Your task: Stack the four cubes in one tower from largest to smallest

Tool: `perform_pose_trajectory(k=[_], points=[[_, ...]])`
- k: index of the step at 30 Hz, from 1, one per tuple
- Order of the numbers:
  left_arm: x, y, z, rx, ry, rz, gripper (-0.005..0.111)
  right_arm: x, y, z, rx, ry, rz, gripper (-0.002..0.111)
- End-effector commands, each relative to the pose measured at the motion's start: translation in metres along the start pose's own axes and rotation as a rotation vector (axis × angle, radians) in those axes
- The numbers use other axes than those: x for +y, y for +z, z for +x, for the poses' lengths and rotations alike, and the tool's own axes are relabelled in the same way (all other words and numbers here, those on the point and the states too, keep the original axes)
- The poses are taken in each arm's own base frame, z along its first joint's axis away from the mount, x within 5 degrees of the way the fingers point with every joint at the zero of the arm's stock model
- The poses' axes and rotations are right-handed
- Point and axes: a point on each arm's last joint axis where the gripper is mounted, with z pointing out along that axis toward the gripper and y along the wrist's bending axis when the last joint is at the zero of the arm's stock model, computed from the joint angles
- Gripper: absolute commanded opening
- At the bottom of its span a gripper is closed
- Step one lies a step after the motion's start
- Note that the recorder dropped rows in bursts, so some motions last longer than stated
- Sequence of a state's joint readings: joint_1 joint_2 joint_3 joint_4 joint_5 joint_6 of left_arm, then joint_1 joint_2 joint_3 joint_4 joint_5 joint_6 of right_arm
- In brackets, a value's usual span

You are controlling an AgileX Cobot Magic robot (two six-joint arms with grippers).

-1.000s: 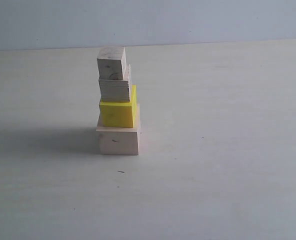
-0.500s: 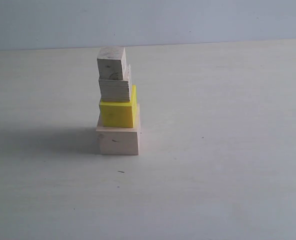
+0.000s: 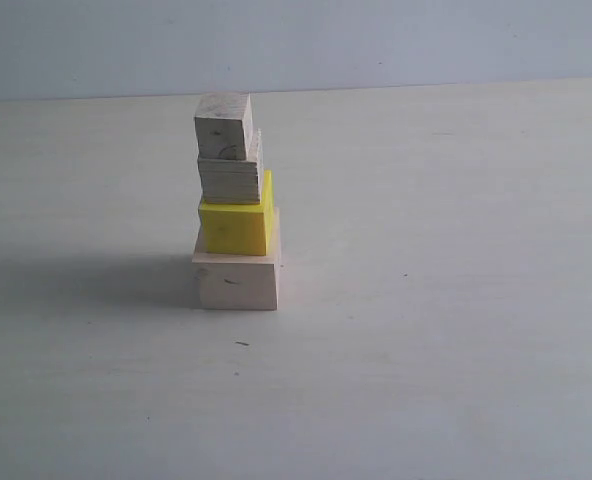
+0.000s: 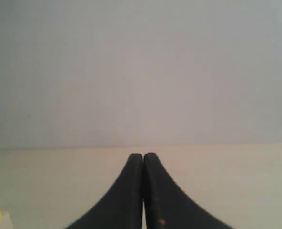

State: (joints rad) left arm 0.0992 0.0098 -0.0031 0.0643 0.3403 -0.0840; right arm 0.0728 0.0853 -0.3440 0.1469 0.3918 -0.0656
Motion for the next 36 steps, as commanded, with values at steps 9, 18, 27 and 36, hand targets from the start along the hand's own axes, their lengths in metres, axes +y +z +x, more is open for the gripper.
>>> perform_pose_trajectory(k=[9,18,27,36], points=[[0.0,0.0,0.0,-0.007,0.006,0.006,0.0,-0.01,0.012,0.083,0.19,-0.022,0.051,0.0],[0.0,0.0,0.0,-0.007,0.006,0.006,0.0,-0.012,0.017,0.103,0.204,-0.02,0.055,0.0],[0.0,0.0,0.0,-0.007,0.006,0.006,0.0,-0.012,0.017,0.103,0.204,-0.03,0.055,0.0],[0.0,0.0,0.0,-0.007,0.006,0.006,0.0,-0.012,0.017,0.103,0.204,-0.03,0.055,0.0]])
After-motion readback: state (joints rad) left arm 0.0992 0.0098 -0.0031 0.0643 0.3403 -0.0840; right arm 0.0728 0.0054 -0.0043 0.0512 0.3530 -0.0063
